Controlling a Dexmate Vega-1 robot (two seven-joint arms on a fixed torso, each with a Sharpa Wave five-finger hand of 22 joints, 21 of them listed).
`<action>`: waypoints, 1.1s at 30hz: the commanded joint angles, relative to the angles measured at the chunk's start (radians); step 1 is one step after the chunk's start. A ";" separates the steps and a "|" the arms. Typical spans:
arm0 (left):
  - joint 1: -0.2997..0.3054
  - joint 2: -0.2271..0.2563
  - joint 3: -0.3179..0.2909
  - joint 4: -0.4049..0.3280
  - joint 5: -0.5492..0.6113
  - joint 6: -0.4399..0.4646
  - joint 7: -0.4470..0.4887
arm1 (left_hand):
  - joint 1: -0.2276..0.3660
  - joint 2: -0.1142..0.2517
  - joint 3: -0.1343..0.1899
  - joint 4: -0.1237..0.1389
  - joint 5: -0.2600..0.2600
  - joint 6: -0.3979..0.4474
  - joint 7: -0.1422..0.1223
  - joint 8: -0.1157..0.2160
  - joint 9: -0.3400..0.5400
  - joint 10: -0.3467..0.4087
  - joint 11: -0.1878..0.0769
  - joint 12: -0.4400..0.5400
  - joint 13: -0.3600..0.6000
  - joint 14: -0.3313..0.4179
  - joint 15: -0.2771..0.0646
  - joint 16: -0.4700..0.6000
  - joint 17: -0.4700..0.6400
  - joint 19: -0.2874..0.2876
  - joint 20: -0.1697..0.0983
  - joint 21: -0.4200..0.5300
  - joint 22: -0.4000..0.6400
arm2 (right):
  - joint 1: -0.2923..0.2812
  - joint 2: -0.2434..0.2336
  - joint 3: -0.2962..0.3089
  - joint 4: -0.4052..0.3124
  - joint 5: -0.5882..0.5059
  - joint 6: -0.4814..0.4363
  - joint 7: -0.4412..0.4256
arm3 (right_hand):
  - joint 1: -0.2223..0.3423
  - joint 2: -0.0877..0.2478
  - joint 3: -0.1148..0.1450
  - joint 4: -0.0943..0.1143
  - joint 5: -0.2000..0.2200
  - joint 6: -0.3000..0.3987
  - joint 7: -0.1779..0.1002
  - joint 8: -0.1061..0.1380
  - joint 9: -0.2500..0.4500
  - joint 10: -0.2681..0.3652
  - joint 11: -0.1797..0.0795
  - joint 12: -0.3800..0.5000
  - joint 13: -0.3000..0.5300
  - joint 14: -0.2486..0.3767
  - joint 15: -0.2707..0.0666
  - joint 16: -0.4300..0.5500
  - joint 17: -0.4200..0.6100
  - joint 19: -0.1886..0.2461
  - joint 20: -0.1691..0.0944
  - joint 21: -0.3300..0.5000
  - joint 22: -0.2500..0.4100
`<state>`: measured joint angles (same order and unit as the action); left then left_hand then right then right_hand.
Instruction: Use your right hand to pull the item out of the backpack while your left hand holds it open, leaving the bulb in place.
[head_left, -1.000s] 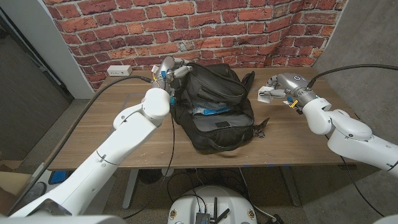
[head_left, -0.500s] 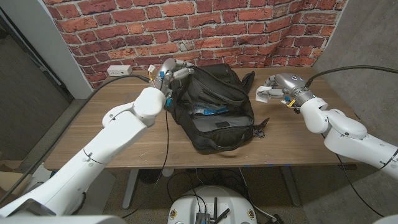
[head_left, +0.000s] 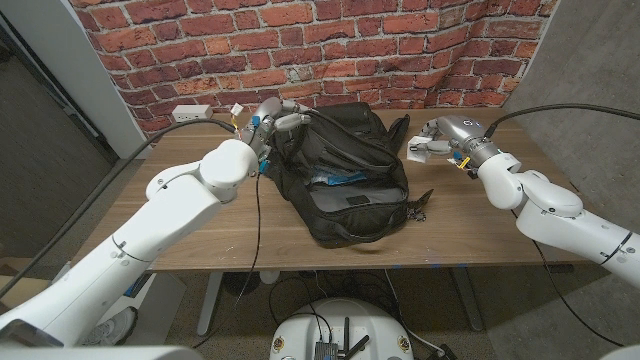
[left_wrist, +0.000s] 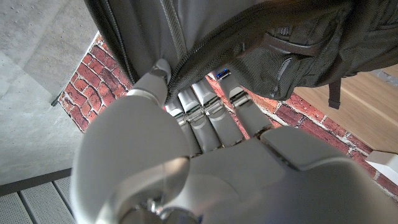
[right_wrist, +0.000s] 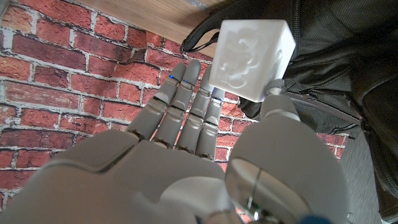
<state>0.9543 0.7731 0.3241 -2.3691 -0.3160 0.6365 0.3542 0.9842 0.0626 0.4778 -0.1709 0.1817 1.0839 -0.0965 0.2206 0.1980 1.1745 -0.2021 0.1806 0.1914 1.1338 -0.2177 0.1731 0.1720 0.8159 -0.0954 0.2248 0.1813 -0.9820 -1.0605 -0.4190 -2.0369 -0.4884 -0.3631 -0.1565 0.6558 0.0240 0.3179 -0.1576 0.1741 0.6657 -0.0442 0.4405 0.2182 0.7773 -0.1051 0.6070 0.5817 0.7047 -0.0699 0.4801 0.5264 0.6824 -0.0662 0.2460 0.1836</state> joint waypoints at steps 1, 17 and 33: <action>0.006 0.087 -0.043 -0.015 -0.092 0.001 -0.056 | -0.007 0.000 0.005 -0.002 0.007 -0.010 -0.001 -0.006 0.005 -0.017 0.002 -0.002 0.001 -0.013 -0.020 -0.002 0.001 -0.009 -0.107 -0.007 0.002 | 0.031 0.015 -0.014 0.020 -0.008 0.024 0.018 | 0.033 0.016 0.006 0.000 0.007 0.005 -0.003 0.005 0.003 0.035 -0.025 0.005 0.003 0.012 -0.135 -0.003 0.003 0.010 -0.072 0.009 0.005; -0.062 0.223 -0.044 -0.008 -0.188 0.002 -0.208 | -0.046 -0.039 0.009 0.002 0.007 -0.148 0.001 -0.035 0.006 -0.198 0.004 -0.008 -0.002 -0.217 -0.010 -0.011 -0.007 -0.096 -0.094 -0.031 -0.001 | 0.055 0.047 -0.030 0.054 -0.015 0.048 0.005 | 0.037 0.018 0.006 0.000 0.008 0.006 -0.004 0.005 0.003 0.035 -0.028 0.004 0.003 0.014 -0.135 -0.008 0.005 0.010 -0.071 0.009 0.006; -0.097 0.306 -0.050 -0.001 -0.233 -0.031 -0.285 | -0.095 -0.104 -0.022 0.006 0.002 -0.271 0.006 -0.040 0.003 -0.348 0.015 -0.007 -0.003 -0.372 0.009 -0.009 -0.009 -0.190 -0.075 -0.037 -0.003 | 0.065 0.063 -0.037 0.073 -0.023 0.061 -0.012 | 0.039 0.023 0.007 0.001 0.009 0.006 -0.004 0.004 0.003 0.037 -0.026 0.004 0.003 0.018 -0.136 -0.010 0.009 0.010 -0.070 0.010 0.006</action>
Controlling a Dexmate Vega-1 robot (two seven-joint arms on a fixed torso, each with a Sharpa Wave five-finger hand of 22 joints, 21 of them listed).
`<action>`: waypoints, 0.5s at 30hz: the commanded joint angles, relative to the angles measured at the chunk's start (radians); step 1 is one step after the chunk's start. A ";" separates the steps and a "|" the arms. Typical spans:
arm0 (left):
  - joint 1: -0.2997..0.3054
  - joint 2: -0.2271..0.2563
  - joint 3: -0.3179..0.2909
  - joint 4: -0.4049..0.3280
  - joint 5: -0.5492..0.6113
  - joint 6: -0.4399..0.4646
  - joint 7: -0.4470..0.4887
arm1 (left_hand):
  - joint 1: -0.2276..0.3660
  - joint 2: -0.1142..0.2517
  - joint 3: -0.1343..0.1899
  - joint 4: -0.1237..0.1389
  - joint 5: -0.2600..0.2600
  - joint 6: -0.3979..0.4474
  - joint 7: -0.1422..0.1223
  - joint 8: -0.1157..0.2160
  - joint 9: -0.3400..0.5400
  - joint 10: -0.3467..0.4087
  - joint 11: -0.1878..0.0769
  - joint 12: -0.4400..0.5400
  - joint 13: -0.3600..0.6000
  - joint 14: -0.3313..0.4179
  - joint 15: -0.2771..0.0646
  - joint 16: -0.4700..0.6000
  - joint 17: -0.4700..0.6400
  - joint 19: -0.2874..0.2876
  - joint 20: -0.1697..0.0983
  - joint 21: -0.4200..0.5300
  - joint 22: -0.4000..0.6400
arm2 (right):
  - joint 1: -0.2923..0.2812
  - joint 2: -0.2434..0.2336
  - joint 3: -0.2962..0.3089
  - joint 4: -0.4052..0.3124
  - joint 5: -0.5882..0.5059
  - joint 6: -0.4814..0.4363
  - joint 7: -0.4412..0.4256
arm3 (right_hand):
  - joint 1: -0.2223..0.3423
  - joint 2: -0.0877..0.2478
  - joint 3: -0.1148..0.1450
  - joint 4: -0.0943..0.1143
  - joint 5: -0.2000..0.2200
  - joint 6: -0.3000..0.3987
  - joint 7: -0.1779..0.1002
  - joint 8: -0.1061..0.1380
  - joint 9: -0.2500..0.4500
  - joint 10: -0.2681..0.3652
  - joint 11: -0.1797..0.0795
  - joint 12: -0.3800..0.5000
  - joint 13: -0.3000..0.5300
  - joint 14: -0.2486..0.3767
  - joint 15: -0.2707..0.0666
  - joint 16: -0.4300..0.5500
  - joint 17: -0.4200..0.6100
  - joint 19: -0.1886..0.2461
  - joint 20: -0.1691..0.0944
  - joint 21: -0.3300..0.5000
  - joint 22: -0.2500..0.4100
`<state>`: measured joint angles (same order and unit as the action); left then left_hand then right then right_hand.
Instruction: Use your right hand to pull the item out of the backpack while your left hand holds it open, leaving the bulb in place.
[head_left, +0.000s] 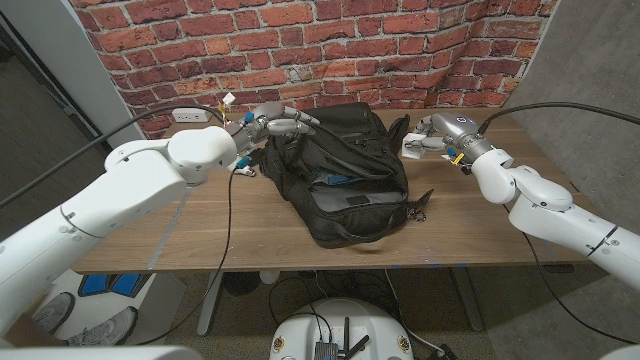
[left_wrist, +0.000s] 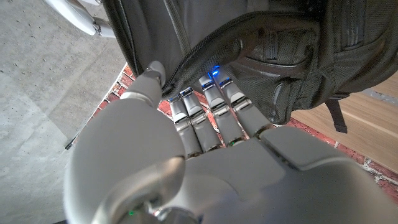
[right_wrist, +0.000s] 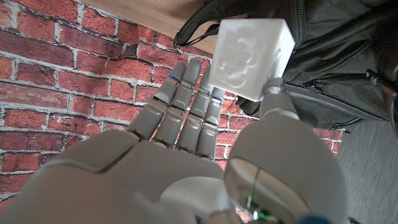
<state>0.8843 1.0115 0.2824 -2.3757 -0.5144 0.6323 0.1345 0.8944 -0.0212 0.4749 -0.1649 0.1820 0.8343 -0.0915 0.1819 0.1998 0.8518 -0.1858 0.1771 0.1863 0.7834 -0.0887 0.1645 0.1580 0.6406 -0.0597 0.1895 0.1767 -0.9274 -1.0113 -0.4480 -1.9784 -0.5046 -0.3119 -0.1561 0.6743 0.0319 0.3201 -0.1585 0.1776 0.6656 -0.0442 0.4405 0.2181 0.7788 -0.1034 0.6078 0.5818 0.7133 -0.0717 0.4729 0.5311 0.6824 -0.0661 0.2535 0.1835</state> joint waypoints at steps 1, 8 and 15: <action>-0.027 0.074 -0.011 0.008 -0.037 -0.036 -0.073 | -0.010 -0.029 -0.028 0.000 0.000 -0.026 0.000 -0.001 0.001 -0.034 -0.005 -0.003 0.002 -0.030 -0.118 0.000 0.005 -0.018 -0.112 -0.001 0.001 | 0.011 0.014 -0.009 0.015 -0.007 0.011 -0.012 | 0.021 0.015 0.005 0.002 0.006 0.006 -0.004 0.004 0.003 0.035 -0.026 0.004 0.004 0.009 -0.134 -0.003 0.004 0.010 -0.071 0.002 0.006; -0.034 0.107 -0.021 0.025 -0.047 -0.078 -0.121 | -0.026 -0.056 -0.063 0.003 -0.003 -0.065 -0.002 -0.001 -0.002 -0.086 -0.001 -0.004 0.002 -0.071 -0.108 0.002 0.006 -0.043 -0.106 -0.002 0.000 | 0.017 0.018 -0.012 0.019 -0.010 0.013 -0.010 | 0.023 0.015 0.005 0.001 0.006 0.006 -0.004 0.004 0.003 0.036 -0.027 0.003 0.003 0.010 -0.133 -0.005 0.005 0.011 -0.071 0.003 0.006; -0.060 0.133 -0.017 0.054 -0.072 -0.112 -0.202 | -0.046 -0.069 -0.100 0.009 -0.004 -0.130 0.005 -0.003 -0.008 -0.186 0.015 -0.008 -0.002 -0.155 -0.075 0.001 0.007 -0.091 -0.091 -0.008 -0.003 | 0.021 0.023 -0.014 0.019 -0.016 0.009 -0.011 | 0.025 0.017 0.005 0.001 0.007 0.007 -0.005 0.005 0.003 0.035 -0.027 0.003 0.004 0.011 -0.134 -0.006 0.007 0.011 -0.071 0.003 0.006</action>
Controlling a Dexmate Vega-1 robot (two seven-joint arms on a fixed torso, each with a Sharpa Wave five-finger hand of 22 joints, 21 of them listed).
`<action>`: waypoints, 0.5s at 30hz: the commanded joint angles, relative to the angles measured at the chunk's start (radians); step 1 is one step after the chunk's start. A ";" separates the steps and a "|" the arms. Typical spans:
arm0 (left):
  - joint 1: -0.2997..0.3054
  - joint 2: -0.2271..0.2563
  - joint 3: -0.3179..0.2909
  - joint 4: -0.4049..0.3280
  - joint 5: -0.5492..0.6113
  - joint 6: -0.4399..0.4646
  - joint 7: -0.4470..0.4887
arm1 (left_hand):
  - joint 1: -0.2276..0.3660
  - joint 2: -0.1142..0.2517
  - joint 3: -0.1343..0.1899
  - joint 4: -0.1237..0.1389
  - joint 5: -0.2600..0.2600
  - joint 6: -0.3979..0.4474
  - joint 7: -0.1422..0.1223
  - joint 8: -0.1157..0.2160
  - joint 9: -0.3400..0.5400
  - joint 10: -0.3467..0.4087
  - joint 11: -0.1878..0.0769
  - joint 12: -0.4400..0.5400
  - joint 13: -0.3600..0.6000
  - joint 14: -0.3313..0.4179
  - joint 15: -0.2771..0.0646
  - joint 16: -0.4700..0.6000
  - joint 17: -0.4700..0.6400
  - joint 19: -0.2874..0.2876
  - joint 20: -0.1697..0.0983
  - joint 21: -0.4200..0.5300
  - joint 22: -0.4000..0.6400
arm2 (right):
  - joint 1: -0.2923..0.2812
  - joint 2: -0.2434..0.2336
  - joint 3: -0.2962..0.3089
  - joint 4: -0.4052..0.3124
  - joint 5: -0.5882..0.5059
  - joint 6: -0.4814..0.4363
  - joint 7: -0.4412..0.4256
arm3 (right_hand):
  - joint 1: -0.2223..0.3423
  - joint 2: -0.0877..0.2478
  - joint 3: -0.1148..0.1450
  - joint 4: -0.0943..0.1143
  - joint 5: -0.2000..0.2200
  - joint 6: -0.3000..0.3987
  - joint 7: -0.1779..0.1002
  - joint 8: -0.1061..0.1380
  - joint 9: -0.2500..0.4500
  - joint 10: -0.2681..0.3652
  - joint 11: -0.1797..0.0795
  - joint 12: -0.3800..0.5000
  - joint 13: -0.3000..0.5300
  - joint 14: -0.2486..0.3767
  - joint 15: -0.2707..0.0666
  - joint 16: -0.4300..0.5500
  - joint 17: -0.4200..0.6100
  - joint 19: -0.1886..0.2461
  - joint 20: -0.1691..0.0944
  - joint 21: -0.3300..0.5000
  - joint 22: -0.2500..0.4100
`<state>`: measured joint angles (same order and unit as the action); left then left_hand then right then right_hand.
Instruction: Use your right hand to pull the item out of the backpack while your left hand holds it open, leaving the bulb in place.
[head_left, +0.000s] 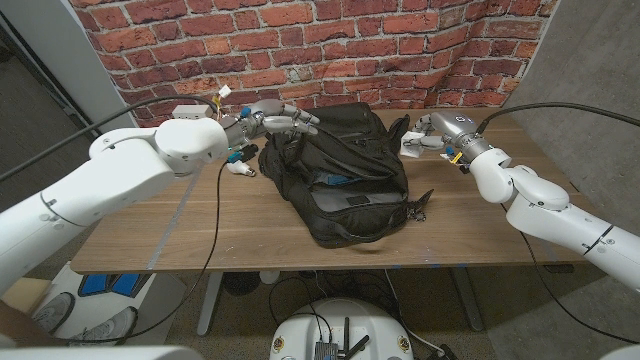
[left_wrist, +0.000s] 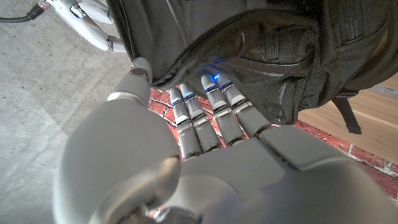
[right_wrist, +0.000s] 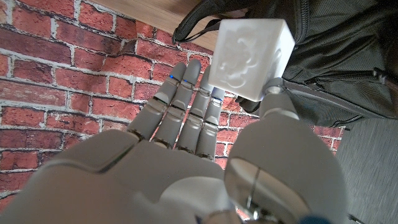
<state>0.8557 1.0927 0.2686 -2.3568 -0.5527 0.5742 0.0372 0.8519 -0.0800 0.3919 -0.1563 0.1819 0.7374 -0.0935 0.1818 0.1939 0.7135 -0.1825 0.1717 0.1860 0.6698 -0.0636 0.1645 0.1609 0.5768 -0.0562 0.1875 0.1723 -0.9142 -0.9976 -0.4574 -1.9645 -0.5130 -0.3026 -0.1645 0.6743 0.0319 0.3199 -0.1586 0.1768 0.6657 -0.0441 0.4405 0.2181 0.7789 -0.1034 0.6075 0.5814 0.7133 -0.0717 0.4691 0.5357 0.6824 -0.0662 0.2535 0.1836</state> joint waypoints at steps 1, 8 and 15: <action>-0.035 0.055 -0.003 0.038 -0.036 -0.058 -0.115 | -0.005 -0.011 -0.021 0.001 -0.004 -0.041 0.011 -0.003 -0.002 -0.062 0.018 -0.003 -0.002 -0.053 -0.096 0.001 0.004 -0.033 -0.092 -0.006 0.001 | 0.009 0.010 -0.005 0.006 -0.008 -0.001 -0.003 | 0.025 0.017 0.006 0.001 0.008 0.006 -0.004 0.004 0.003 0.034 -0.027 0.004 0.005 0.011 -0.134 -0.003 0.002 0.011 -0.071 0.003 0.006; -0.030 0.062 -0.014 0.057 -0.066 -0.092 -0.148 | -0.020 -0.015 -0.046 0.005 -0.005 -0.096 0.014 -0.003 -0.006 -0.144 0.030 -0.002 -0.005 -0.124 -0.066 0.002 0.005 -0.074 -0.075 -0.007 0.000 | 0.012 0.013 -0.008 0.007 -0.013 -0.004 -0.004 | 0.026 0.018 0.005 0.001 0.008 0.007 -0.004 0.005 0.003 0.035 -0.030 0.004 0.006 0.011 -0.133 -0.004 0.003 0.011 -0.071 0.003 0.006; 0.015 0.061 -0.040 0.067 -0.073 -0.144 -0.122 | -0.049 -0.017 -0.070 0.014 -0.007 -0.140 0.020 -0.004 -0.009 -0.217 0.046 -0.003 -0.007 -0.185 -0.047 0.002 0.005 -0.104 -0.062 -0.006 -0.001 | 0.008 0.013 -0.005 0.004 -0.014 -0.008 -0.008 | 0.029 0.018 0.006 0.000 0.008 0.008 -0.004 0.005 0.003 0.035 -0.030 0.003 0.005 0.012 -0.133 -0.006 0.004 0.011 -0.071 0.003 0.006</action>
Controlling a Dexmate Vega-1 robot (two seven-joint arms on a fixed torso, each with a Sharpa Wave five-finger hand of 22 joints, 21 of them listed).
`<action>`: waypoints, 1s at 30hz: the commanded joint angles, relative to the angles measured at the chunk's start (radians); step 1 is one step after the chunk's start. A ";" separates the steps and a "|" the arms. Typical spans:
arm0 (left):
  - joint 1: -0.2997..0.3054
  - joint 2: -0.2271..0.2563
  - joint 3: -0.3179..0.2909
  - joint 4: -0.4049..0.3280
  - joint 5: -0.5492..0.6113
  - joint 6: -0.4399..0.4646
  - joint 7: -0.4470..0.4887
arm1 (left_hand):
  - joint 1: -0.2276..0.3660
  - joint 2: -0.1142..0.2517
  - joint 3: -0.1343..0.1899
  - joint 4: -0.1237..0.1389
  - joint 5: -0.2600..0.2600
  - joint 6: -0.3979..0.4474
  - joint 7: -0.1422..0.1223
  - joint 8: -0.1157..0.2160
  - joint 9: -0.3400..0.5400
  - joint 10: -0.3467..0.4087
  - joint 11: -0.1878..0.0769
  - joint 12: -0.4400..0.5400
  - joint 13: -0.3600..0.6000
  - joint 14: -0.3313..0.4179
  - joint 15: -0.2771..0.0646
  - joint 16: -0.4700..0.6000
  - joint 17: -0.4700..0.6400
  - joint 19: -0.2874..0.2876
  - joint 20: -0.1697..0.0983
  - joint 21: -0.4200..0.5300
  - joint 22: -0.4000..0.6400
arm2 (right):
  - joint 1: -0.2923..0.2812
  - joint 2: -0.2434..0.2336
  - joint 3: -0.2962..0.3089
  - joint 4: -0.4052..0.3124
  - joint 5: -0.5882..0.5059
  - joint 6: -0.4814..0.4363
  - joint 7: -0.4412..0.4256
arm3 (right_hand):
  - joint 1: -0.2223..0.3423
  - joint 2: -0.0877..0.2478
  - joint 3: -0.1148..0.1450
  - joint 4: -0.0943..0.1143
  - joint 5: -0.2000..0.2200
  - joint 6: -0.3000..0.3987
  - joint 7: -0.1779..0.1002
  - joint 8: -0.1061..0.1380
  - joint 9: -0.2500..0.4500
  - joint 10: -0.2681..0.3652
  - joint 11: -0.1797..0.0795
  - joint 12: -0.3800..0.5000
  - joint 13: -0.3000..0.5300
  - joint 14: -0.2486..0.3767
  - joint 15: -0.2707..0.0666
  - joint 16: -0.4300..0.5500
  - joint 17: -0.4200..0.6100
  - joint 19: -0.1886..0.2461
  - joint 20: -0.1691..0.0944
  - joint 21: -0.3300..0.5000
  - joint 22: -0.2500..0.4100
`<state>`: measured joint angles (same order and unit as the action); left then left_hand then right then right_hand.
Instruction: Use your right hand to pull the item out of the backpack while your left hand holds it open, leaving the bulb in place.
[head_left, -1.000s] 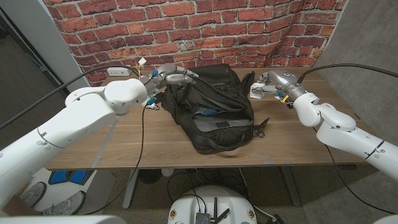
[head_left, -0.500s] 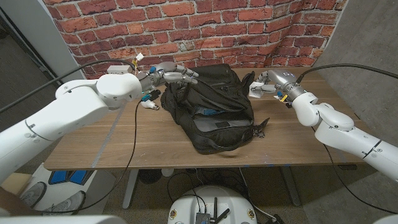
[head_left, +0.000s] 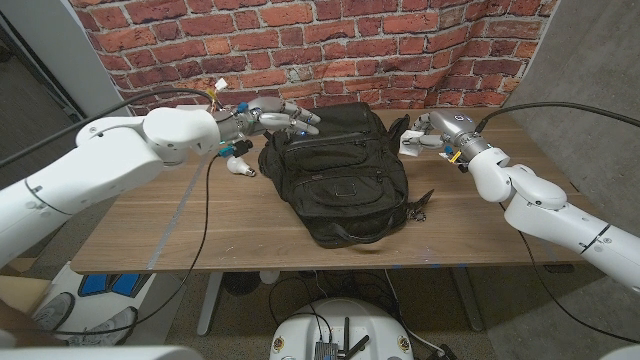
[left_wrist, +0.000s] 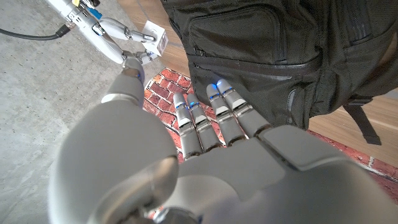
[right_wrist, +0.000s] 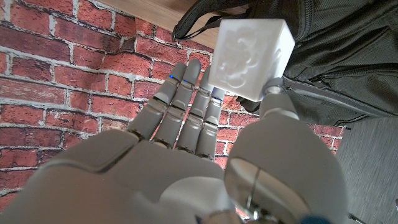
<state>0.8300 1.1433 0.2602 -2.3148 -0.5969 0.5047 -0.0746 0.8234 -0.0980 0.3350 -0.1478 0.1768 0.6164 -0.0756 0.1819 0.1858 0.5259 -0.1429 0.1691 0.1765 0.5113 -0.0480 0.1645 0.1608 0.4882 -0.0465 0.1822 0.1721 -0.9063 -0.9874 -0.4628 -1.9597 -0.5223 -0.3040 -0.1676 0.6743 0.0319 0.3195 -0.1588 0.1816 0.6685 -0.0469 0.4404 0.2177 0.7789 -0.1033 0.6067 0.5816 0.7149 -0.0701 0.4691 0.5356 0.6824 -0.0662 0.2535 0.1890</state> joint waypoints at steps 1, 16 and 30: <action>0.048 0.010 -0.036 0.025 -0.028 -0.078 -0.002 | -0.029 0.001 -0.018 0.009 -0.003 -0.025 0.005 -0.004 -0.001 -0.038 0.012 0.001 0.003 -0.039 -0.053 0.001 0.006 -0.023 -0.069 -0.002 -0.001 | -0.001 0.004 0.000 -0.001 -0.004 -0.009 -0.006 | 0.029 0.019 0.006 0.001 0.004 0.005 -0.001 0.005 0.003 0.032 -0.029 0.003 0.006 0.010 -0.135 -0.006 0.004 0.011 -0.071 0.003 0.001; 0.162 -0.045 -0.083 0.042 0.000 -0.173 0.125 | -0.134 0.029 -0.061 0.037 -0.004 -0.145 0.011 -0.010 -0.005 -0.165 0.047 0.004 0.001 -0.169 0.005 0.001 0.006 -0.133 -0.053 -0.009 -0.004 | -0.008 0.017 0.003 0.024 0.010 -0.022 -0.032 | 0.031 0.019 0.006 0.001 0.004 0.002 -0.002 0.003 0.003 0.029 -0.026 -0.002 0.002 0.008 -0.135 -0.013 0.006 0.008 -0.071 0.003 0.001; 0.221 -0.107 -0.096 0.079 0.034 -0.233 0.201 | -0.165 0.048 -0.069 0.044 -0.002 -0.174 -0.007 -0.008 -0.006 -0.202 0.055 0.007 0.000 -0.212 0.008 0.002 0.006 -0.161 -0.053 -0.007 -0.004 | 0.008 0.038 -0.010 0.076 0.021 -0.026 -0.064 | 0.037 0.019 0.006 -0.001 0.005 -0.004 -0.002 0.001 0.003 0.025 -0.024 -0.010 -0.007 0.003 -0.136 -0.017 0.009 0.006 -0.069 0.002 0.001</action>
<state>1.0029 1.0806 0.1777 -2.2625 -0.5847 0.3217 0.0663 0.6659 -0.0525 0.2702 -0.1049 0.1768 0.4476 -0.0790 0.1737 0.1766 0.3338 -0.0890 0.1691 0.1767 0.3099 -0.0416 0.1645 0.1657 0.3321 -0.0425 0.1779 0.1675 -0.9107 -0.9644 -0.4612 -1.9207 -0.5109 -0.3269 -0.2113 0.6745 0.0317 0.3168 -0.1590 0.1814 0.6693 -0.0478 0.4404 0.2167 0.7791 -0.1032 0.5988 0.5741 0.7149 -0.0701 0.4547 0.5404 0.6824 -0.0662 0.2535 0.1888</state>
